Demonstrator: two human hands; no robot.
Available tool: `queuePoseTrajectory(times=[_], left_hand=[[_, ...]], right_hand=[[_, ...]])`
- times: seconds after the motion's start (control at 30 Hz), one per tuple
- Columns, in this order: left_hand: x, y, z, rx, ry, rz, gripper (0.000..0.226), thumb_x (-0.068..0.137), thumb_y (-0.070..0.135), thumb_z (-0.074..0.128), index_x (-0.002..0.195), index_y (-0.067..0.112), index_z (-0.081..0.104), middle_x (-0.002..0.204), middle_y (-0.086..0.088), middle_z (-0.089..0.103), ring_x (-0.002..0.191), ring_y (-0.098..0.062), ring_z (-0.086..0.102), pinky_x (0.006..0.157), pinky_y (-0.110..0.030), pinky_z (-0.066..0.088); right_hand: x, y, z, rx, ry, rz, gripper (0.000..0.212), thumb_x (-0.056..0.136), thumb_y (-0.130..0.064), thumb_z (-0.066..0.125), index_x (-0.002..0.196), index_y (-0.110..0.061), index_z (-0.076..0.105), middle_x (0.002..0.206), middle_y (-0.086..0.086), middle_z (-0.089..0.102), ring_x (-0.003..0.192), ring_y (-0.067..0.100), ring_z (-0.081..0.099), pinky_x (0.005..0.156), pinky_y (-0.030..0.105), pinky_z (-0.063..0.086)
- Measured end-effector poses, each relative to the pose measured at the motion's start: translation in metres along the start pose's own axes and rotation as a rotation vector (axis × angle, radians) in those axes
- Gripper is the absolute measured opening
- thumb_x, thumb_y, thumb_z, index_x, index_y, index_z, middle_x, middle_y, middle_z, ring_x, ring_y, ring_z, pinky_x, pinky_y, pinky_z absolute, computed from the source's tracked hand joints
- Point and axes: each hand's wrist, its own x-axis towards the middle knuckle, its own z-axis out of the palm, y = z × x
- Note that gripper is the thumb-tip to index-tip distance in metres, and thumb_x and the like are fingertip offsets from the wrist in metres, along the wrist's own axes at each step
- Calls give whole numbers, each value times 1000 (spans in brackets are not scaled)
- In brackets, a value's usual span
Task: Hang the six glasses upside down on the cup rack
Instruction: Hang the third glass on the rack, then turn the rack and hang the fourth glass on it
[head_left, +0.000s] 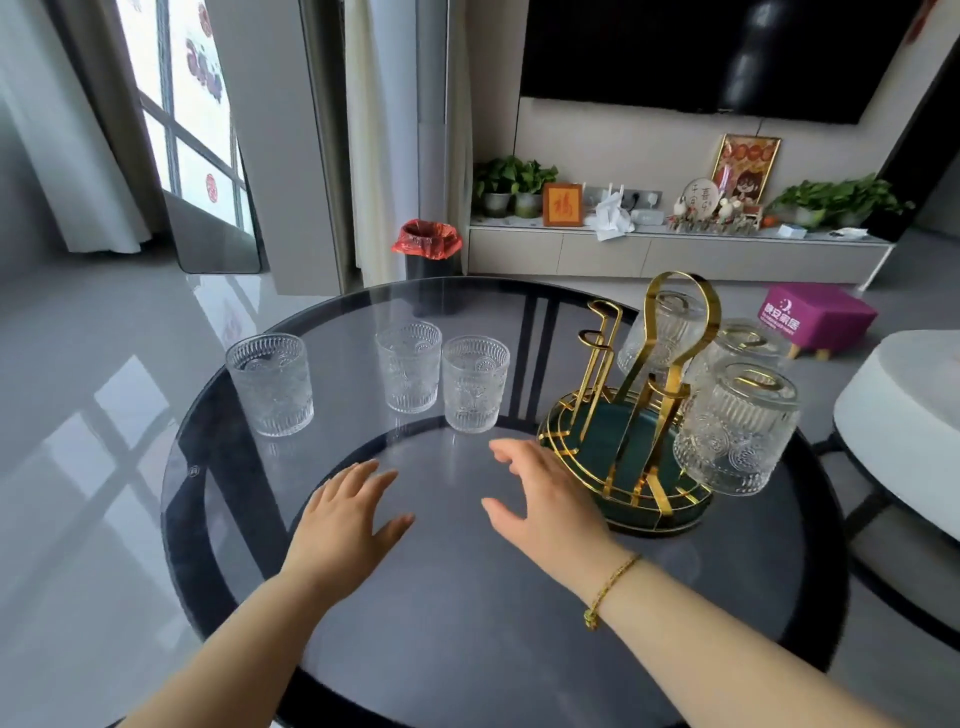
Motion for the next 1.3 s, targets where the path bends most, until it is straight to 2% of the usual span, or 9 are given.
queuePoseTrajectory(times=[0.07,0.17,0.3,0.47,0.57,0.7,0.8,1.1,1.3], left_hand=[[-1,-8,8,15,5,-25,55,87,47,46,134,22,33,149,-2,29,138,-21,22,114,-36,15],[1,-12,15,43,42,-19,54,87,50,43,132,24,34,148,0,30,137,-19,22,113,-34,14],[2,-12,17,36,69,-5,53,86,51,42,132,25,35,148,0,31,137,-18,21,113,-33,13],[1,-14,19,25,92,8,52,86,50,44,131,24,36,146,0,33,137,-17,22,113,-32,13],[2,-15,21,23,109,9,52,85,49,47,129,23,40,144,-1,37,135,-19,26,112,-34,16],[4,-15,21,-2,122,1,51,83,48,51,126,23,44,142,-1,40,134,-20,29,111,-36,18],[5,-15,20,8,108,-6,51,83,50,49,127,25,42,143,1,38,135,-18,26,110,-34,15],[1,-8,13,22,46,-33,52,86,47,47,130,22,39,145,-1,36,136,-20,26,113,-36,17],[0,4,5,54,7,-31,50,89,46,42,132,22,34,147,0,32,137,-20,25,115,-36,16]], right_hand=[[18,9,23,82,-68,257,73,76,-32,63,134,-21,20,142,5,32,129,21,31,100,31,35],[49,19,40,220,-19,459,93,71,-34,68,138,-20,5,150,8,18,136,25,19,107,38,27],[86,22,52,314,125,524,103,66,-30,73,138,-18,1,147,10,26,131,27,28,106,38,29],[107,27,68,506,162,559,114,64,-23,76,137,-21,-12,151,6,15,135,24,22,108,35,23],[112,34,73,505,203,575,104,66,-21,74,138,-21,-2,147,7,27,130,26,31,103,33,30],[113,36,68,343,249,544,70,63,-30,73,118,-15,32,124,6,50,105,24,51,77,27,40],[105,33,57,331,259,500,69,62,-32,74,116,-15,34,122,4,50,92,14,47,72,26,41],[65,-1,-31,396,271,341,67,64,-30,71,120,-18,37,117,2,51,100,15,49,69,18,41],[27,-25,-103,205,230,223,64,59,-40,70,111,-25,35,105,-9,42,96,10,43,67,19,36]])
